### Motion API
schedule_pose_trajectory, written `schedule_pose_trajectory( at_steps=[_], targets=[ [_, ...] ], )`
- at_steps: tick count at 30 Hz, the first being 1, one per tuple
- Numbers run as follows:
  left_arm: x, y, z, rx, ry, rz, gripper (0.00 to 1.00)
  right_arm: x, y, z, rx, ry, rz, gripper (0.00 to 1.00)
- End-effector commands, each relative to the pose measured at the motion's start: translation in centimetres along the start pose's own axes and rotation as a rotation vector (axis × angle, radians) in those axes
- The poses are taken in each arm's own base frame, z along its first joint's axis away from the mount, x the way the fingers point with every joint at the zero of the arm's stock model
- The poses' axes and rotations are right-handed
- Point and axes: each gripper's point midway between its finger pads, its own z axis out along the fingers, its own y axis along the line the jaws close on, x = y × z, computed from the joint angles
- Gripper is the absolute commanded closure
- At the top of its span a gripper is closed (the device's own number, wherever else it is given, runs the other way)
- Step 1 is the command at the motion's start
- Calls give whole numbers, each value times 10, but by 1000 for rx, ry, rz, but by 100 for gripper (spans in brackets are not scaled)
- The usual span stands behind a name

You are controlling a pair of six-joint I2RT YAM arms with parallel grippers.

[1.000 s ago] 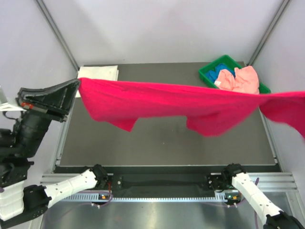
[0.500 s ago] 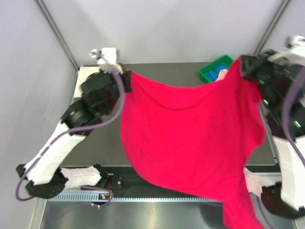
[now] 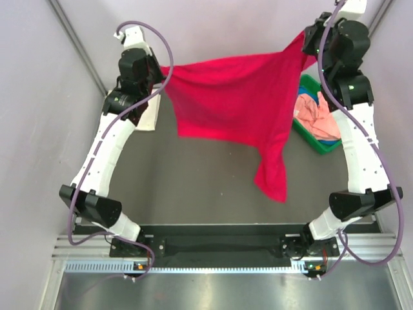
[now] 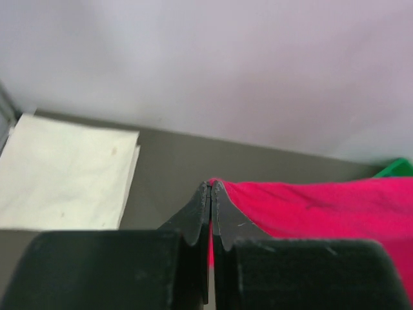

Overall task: Fold and stack the t-shirts
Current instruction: Flatten the tshirt out

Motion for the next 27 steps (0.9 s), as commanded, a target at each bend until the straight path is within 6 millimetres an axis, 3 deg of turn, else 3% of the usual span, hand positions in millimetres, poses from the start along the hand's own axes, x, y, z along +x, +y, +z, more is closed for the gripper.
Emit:
schedule_pose_trajectory(
  at_steps=[1,6,9,11,18,21,23,27],
  targets=[
    [-109,-18,-57,115,-291,-92,100,-99,0,-52,-30,-249,-39,100],
    [-133,-4,-100,103,-365,-78,100,-107,-4,-93,-45,-275,-47,100],
    [-148,1,-138,134,-408,-74,100,-127,-9,-140,-54,-306,-40,100],
    [-160,4,-167,164,-440,-73,100,-127,-9,-160,-71,-288,-47,100],
    [-186,4,-256,308,-517,-86,100,-134,-13,-269,-156,-301,-49,100],
    [-194,-1,-279,367,-535,-100,100,-141,-14,-301,-180,-333,-19,100],
    [-192,-5,-283,392,-510,-88,100,-150,-13,-316,-193,-362,-9,100],
    [-192,-9,-286,411,-489,-68,100,-153,-15,-318,-183,-364,-20,100]
  ],
)
